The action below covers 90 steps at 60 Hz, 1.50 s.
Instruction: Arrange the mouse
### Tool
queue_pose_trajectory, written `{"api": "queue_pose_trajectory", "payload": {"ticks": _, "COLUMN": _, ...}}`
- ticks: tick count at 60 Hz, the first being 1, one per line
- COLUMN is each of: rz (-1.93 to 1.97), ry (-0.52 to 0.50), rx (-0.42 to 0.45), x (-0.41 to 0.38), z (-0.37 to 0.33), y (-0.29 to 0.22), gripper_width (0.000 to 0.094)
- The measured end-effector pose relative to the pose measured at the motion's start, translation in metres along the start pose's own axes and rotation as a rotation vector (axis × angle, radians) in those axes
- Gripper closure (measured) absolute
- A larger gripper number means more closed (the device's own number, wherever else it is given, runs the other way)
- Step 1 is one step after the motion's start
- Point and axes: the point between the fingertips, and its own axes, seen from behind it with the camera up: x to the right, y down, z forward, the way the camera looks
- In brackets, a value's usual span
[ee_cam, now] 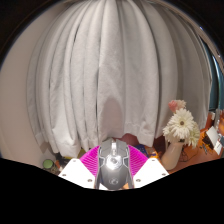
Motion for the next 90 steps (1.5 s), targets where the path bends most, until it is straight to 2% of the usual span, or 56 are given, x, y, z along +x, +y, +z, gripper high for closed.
{"api": "queue_pose_trajectory", "payload": {"ticks": 8, "rz": -0.013, "ry": -0.030, "rx": -0.151, "x": -0.048, "z": 0.034, "y": 0.095, "gripper_width": 0.0552}}
{"api": "queue_pose_trajectory", "payload": {"ticks": 18, "rz": -0.022, "ry": -0.015, "rx": -0.353, "x": -0.059, "z": 0.069, "y": 0.230, "gripper_width": 0.0556}}
{"api": "queue_pose_trajectory", "payload": {"ticks": 29, "rz": -0.033, "ry": -0.014, "rx": -0.459, "x": -0.055, "z": 0.074, "y": 0.311, "gripper_width": 0.0558}}
{"api": "queue_pose_trajectory", "payload": {"ticks": 31, "rz": -0.046, "ry": -0.013, "rx": -0.423, "x": -0.055, "z": 0.076, "y": 0.308, "gripper_width": 0.0555}}
{"api": "queue_pose_trajectory", "payload": {"ticks": 36, "rz": -0.066, "ry": -0.002, "rx": -0.409, "x": -0.054, "z": 0.075, "y": 0.310, "gripper_width": 0.0537}}
{"api": "queue_pose_trajectory", "payload": {"ticks": 44, "rz": -0.048, "ry": 0.011, "rx": -0.393, "x": -0.055, "z": 0.077, "y": 0.311, "gripper_width": 0.0439}}
{"api": "queue_pose_trajectory", "payload": {"ticks": 47, "rz": -0.046, "ry": 0.008, "rx": -0.413, "x": -0.055, "z": 0.075, "y": 0.313, "gripper_width": 0.0403}}
{"api": "queue_pose_trajectory", "payload": {"ticks": 50, "rz": -0.026, "ry": 0.011, "rx": -0.437, "x": -0.054, "z": 0.069, "y": 0.310, "gripper_width": 0.0290}}
{"api": "queue_pose_trajectory", "payload": {"ticks": 53, "rz": -0.014, "ry": 0.014, "rx": -0.408, "x": -0.052, "z": 0.060, "y": 0.293, "gripper_width": 0.0172}}
{"api": "queue_pose_trajectory", "payload": {"ticks": 57, "rz": -0.004, "ry": 0.012, "rx": -0.367, "x": -0.049, "z": 0.040, "y": 0.264, "gripper_width": 0.0081}}
{"api": "queue_pose_trajectory", "payload": {"ticks": 73, "rz": -0.004, "ry": -0.013, "rx": -0.198, "x": -0.022, "z": -0.106, "y": 0.160, "gripper_width": 0.0085}}
{"api": "queue_pose_trajectory", "payload": {"ticks": 90, "rz": 0.019, "ry": 0.021, "rx": -0.124, "x": 0.025, "z": -0.256, "y": 0.144, "gripper_width": 0.0088}}
